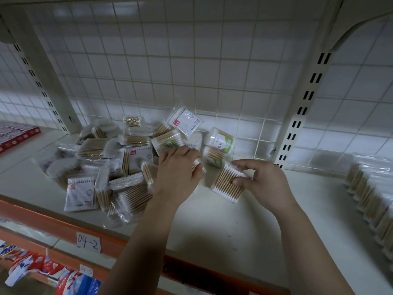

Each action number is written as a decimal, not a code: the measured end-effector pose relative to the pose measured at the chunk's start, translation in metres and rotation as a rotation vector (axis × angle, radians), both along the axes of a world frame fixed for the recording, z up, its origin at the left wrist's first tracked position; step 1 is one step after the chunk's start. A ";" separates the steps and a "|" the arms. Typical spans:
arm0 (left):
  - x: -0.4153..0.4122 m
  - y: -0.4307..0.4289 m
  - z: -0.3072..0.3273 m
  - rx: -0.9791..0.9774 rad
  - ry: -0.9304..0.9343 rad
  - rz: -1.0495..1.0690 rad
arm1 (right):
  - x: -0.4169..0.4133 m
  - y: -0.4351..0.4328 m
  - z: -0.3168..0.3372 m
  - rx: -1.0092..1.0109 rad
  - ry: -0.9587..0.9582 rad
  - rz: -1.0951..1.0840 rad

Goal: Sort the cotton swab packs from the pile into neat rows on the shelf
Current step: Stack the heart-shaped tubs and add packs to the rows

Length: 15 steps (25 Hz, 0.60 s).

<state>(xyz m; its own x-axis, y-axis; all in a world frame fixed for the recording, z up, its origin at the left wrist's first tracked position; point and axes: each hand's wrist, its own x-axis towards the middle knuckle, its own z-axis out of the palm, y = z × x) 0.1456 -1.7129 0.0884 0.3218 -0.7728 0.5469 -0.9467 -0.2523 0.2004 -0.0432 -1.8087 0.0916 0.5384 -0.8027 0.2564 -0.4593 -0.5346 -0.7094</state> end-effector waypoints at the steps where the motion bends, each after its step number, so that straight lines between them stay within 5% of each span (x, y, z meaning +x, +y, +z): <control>1: 0.001 -0.002 -0.001 0.004 0.000 -0.005 | 0.000 0.000 0.000 -0.003 -0.007 -0.007; 15: 0.014 -0.037 -0.004 0.306 -0.039 0.037 | 0.005 -0.007 -0.012 -0.075 -0.098 0.080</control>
